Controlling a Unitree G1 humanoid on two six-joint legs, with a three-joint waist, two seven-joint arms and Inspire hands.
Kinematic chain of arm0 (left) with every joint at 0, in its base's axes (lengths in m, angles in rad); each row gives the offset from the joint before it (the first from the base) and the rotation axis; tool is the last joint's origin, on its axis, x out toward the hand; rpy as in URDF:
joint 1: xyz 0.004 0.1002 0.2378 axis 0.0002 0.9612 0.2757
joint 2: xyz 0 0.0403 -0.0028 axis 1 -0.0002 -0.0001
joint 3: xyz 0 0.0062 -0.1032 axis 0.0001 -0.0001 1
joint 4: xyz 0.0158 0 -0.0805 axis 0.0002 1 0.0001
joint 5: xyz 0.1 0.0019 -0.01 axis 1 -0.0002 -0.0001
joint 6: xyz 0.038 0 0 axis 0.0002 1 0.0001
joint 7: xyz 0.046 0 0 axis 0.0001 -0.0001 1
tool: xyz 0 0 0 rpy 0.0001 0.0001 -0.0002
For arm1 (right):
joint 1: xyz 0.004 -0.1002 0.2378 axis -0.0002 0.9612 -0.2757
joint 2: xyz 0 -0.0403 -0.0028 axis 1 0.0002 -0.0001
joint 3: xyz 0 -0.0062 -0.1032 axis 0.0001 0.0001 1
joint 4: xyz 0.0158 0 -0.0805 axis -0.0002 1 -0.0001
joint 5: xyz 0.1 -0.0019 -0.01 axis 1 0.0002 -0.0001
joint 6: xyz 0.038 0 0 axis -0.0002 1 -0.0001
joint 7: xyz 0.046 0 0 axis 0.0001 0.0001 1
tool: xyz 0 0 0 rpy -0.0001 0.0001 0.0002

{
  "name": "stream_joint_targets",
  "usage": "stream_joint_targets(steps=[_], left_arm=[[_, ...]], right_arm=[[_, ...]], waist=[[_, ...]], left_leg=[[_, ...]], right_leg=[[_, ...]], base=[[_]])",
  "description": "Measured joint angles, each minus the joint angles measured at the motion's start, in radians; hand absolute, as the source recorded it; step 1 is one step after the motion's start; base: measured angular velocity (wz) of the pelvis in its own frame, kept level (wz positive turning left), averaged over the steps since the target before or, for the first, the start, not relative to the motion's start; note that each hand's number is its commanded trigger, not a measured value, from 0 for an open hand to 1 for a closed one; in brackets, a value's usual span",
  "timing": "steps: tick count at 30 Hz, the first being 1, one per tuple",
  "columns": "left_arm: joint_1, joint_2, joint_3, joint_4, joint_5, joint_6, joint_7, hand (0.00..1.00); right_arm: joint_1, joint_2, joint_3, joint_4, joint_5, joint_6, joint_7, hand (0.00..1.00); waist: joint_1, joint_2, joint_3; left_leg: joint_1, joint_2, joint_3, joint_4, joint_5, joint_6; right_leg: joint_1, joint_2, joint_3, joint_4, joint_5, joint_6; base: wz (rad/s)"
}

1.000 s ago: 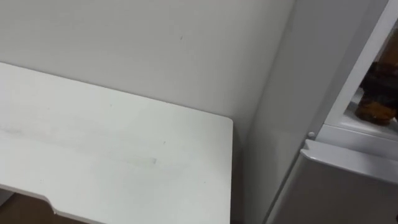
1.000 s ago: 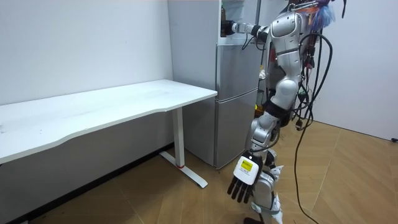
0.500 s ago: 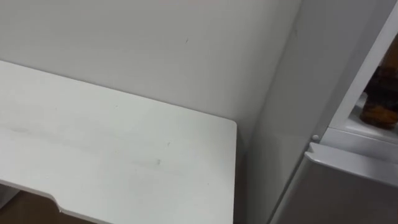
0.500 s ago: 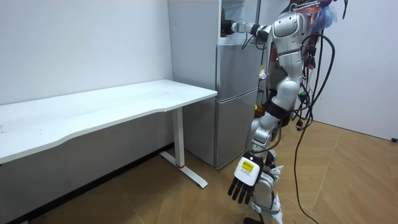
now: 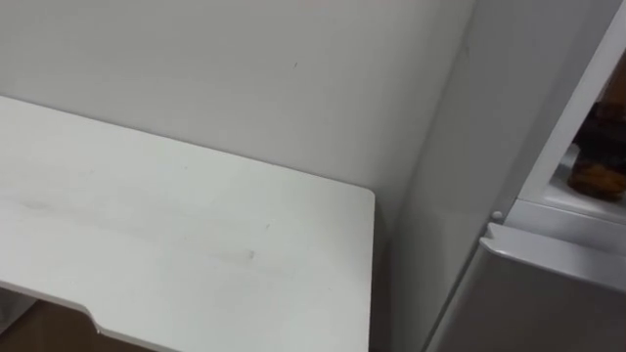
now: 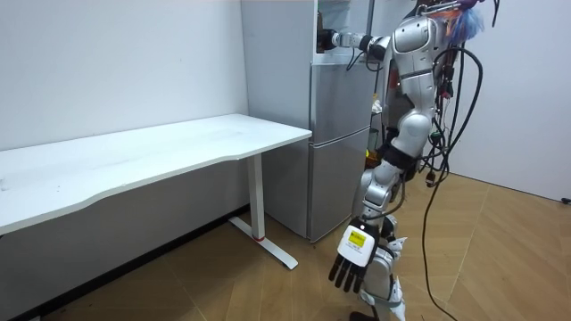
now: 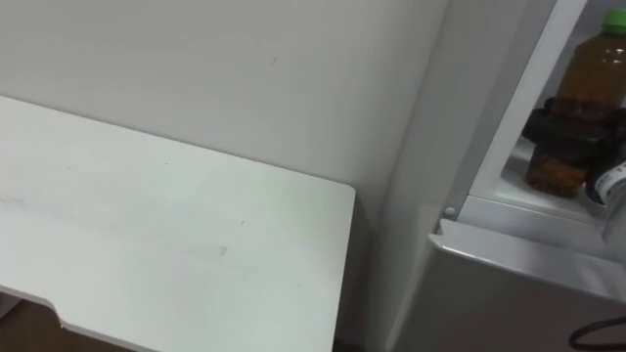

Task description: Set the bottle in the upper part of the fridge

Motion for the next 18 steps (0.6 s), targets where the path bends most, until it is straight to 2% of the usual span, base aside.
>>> stream_joint_targets(steps=[6,10,18], left_arm=[[0.001,0.0,0.001,0.001,0.0,0.0,-0.001,0.0],[0.0,0.0,0.001,0.004,-0.001,0.0,-0.004,0.0],[0.001,0.0,0.001,0.008,-0.001,0.0,-0.017,0.0]], right_arm=[[-0.004,-0.013,0.0,0.019,-0.002,-0.002,-0.001,0.0],[-0.004,-0.013,0.0,0.028,-0.004,-0.002,-0.003,0.0],[-0.004,-0.013,0.0,0.035,-0.004,-0.002,-0.012,0.0]], waist=[[0.013,0.001,-0.0006],[0.02,0.009,-0.0048],[0.023,0.019,-0.0051]], left_leg=[[0.0,0.0,-0.001,0.003,0.0,0.0],[0.0,0.0,-0.002,0.004,0.0,0.0],[0.0,0.001,-0.003,0.001,0.001,-0.002]], right_leg=[[0.002,0.0,-0.004,-0.002,0.0,0.0],[0.002,0.0,-0.004,-0.001,0.0,0.0],[0.002,0.0,-0.004,-0.001,0.0,0.0]], base=[[0.02],[0.0],[0.0]])
